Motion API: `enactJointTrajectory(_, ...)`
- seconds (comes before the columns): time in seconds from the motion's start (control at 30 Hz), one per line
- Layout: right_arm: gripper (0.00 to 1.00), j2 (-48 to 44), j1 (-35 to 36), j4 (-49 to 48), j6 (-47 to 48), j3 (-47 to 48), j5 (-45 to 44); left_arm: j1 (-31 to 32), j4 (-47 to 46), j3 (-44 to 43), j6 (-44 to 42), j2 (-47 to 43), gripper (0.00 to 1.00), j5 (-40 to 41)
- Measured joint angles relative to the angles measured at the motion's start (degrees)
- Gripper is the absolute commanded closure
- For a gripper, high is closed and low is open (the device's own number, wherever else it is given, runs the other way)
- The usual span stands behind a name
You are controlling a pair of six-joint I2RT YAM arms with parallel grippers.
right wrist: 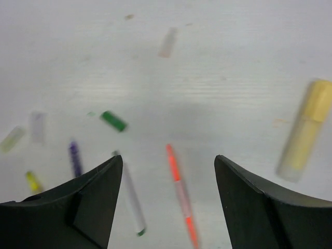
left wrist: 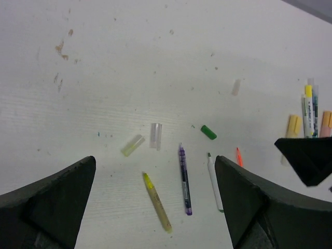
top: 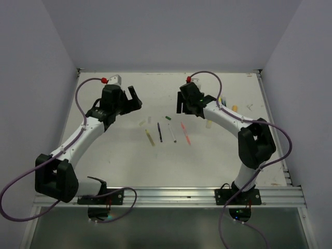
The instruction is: Open the pen caps
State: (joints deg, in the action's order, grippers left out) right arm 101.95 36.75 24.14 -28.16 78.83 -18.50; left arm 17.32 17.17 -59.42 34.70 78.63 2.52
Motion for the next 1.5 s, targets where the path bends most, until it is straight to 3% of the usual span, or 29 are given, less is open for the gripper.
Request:
enactJointTrajectory(0.3, 0.31, 1.88, -17.66, 5.14, -1.62, -2.58, -1.90, -0.02, -0.39, 3.96, -4.66, -10.80, 0.00, 1.90)
enactJointTrajectory(0.63, 0.45, 10.01, -22.51, 6.14, -2.40, -2.56, 2.51, -0.02, -0.35, 7.89, -6.88, -14.82, 0.00, 1.53)
enactJointTrajectory(0.7, 0.48, 10.43, -22.62, 5.49, -2.67, -2.56, 3.54, -0.02, -0.39, 8.13, -6.91, -15.23, 0.00, 0.87)
enactJointTrajectory(0.8, 0.62, 10.45, -22.64, 4.37, -2.19, -3.06, 4.79, -0.02, -0.76, 8.94, -6.91, -16.20, 0.00, -0.52)
enactJointTrajectory(0.83, 0.71, 10.36, -22.64, 4.00, -1.99, -3.28, 4.85, -0.02, -1.14, 9.18, -6.93, -16.39, 0.00, -1.11)
enactJointTrajectory(1.03, 0.98, 8.50, -22.86, 0.31, 1.29, -6.19, 6.36, -0.04, -3.96, 9.62, -6.86, -16.06, 0.00, -7.02)
enactJointTrajectory(1.23, 1.00, 4.35, -19.30, -2.21, 6.10, -9.64, 9.20, -0.07, -8.66, 9.60, -5.75, -11.32, 0.00, -14.45)
enactJointTrajectory(1.5, 1.00, -8.35, -4.96, -8.90, 11.98, -10.73, 13.81, 0.44, -13.44, 7.08, -2.29, -3.85, 0.03, -20.79)
